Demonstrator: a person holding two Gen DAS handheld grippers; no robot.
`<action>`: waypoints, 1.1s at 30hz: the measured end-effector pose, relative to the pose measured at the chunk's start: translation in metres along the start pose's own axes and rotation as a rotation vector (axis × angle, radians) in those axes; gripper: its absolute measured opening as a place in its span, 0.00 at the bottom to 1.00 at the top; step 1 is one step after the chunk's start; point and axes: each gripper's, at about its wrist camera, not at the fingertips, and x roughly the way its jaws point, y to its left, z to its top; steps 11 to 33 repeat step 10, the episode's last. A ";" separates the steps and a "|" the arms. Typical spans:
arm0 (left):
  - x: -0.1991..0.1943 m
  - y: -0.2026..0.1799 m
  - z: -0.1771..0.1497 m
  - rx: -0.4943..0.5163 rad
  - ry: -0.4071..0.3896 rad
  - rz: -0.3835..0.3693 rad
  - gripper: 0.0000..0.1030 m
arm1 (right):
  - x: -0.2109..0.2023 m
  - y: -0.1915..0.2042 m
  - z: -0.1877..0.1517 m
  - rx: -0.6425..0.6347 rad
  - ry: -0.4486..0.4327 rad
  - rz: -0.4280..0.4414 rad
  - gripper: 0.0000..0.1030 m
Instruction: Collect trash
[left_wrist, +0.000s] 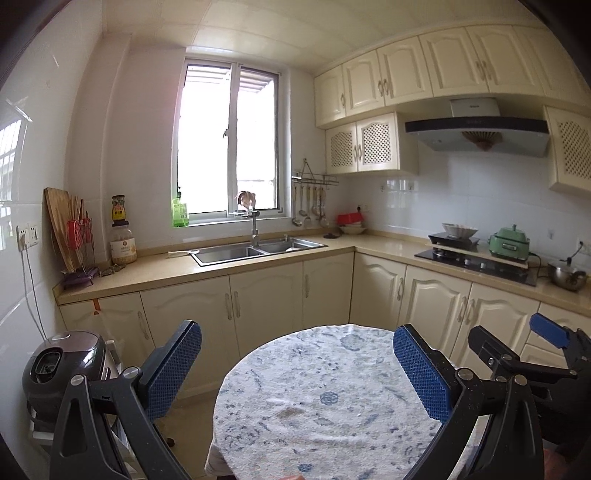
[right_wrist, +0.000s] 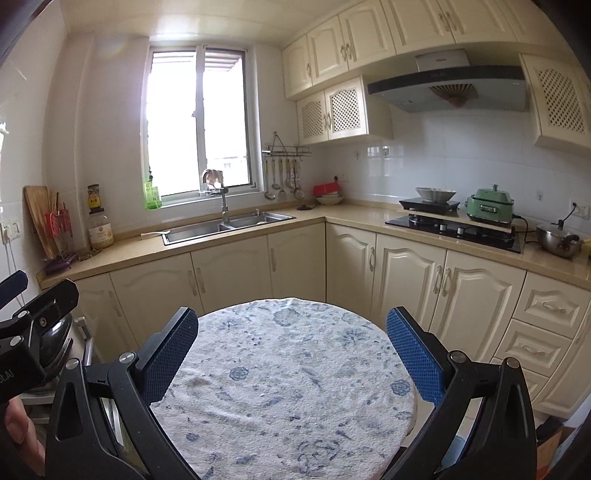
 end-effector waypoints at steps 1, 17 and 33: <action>0.002 0.001 0.000 -0.003 0.001 -0.003 0.99 | 0.000 0.000 0.000 -0.001 0.000 0.000 1.00; -0.001 -0.009 -0.005 -0.024 0.005 -0.016 0.99 | 0.000 0.000 -0.001 0.001 0.005 0.005 1.00; -0.001 -0.009 -0.005 -0.024 0.005 -0.016 0.99 | 0.000 0.000 -0.001 0.001 0.005 0.005 1.00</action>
